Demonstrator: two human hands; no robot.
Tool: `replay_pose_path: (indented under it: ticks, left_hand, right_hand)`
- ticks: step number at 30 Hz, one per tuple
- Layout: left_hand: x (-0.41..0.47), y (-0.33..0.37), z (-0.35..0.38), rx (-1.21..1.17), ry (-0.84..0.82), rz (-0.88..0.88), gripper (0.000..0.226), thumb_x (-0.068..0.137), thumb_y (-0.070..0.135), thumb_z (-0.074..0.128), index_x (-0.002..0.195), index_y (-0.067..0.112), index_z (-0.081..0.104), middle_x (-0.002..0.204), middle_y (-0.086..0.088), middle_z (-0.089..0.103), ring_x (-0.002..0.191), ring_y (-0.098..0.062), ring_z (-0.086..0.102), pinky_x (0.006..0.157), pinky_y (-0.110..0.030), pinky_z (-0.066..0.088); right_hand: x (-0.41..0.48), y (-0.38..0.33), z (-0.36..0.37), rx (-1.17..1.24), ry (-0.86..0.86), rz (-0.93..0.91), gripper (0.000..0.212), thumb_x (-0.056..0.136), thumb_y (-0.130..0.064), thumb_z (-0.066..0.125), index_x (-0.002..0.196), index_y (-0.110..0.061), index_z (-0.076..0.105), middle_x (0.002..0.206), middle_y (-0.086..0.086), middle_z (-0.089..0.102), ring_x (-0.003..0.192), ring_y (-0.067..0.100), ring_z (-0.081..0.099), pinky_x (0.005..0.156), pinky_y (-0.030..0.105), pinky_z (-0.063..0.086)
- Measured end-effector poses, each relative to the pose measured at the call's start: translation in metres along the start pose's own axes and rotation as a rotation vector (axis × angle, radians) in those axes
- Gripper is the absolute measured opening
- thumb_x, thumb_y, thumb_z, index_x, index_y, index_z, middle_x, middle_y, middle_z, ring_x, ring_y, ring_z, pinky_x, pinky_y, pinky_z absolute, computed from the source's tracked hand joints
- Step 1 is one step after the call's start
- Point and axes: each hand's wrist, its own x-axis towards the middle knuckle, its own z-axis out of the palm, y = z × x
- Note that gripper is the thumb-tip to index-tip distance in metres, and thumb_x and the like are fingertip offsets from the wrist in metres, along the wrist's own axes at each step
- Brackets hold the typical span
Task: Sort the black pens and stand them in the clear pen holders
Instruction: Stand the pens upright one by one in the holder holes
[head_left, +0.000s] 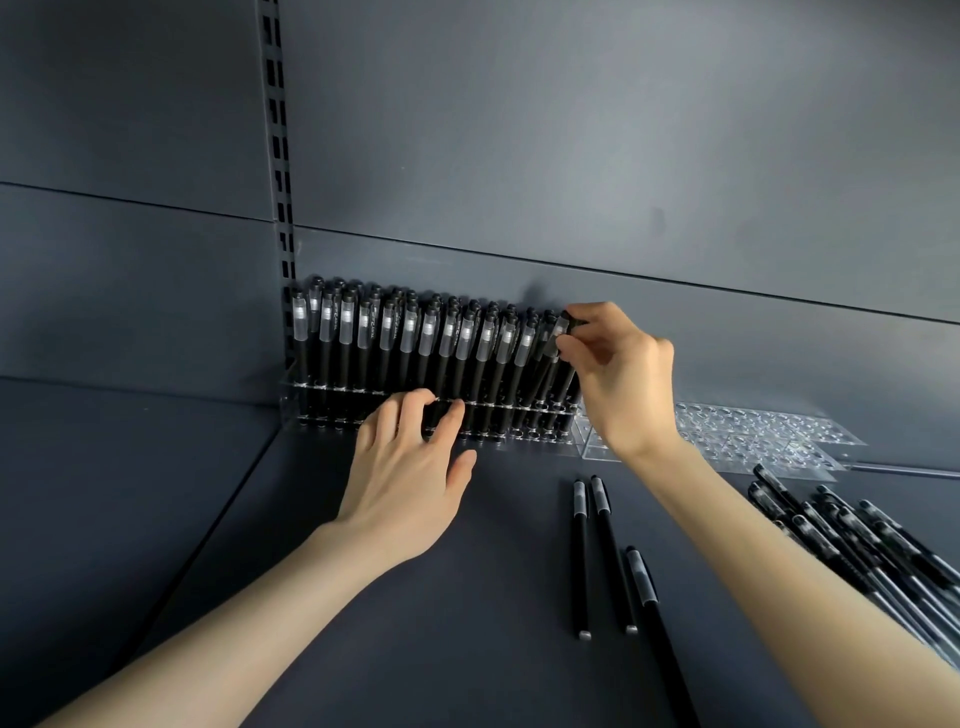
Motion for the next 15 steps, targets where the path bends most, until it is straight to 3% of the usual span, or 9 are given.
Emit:
replay_pose_path:
  ticks: [5, 15]
  left_hand:
    - [0.000, 0.003, -0.003, -0.009, -0.021, -0.018, 0.055, 0.086, 0.045, 0.034, 0.118, 0.013, 0.064, 0.110, -0.012, 0.058, 0.099, -0.032, 0.060, 0.078, -0.045, 0.052]
    - [-0.002, 0.004, -0.007, -0.008, -0.069, -0.038, 0.055, 0.084, 0.046, 0.034, 0.115, 0.013, 0.066, 0.109, -0.012, 0.060, 0.098, -0.032, 0.061, 0.076, -0.046, 0.053]
  right_hand:
    - [0.007, -0.003, -0.003, -0.072, -0.058, -0.032, 0.020, 0.088, -0.009, 0.062, 0.109, -0.010, 0.065, 0.082, 0.002, 0.072, 0.075, 0.027, 0.064, 0.077, 0.036, 0.051]
    - [0.002, 0.004, 0.006, -0.139, -0.096, -0.021, 0.023, 0.088, -0.012, 0.062, 0.112, -0.014, 0.064, 0.083, 0.000, 0.074, 0.074, 0.029, 0.064, 0.078, 0.039, 0.052]
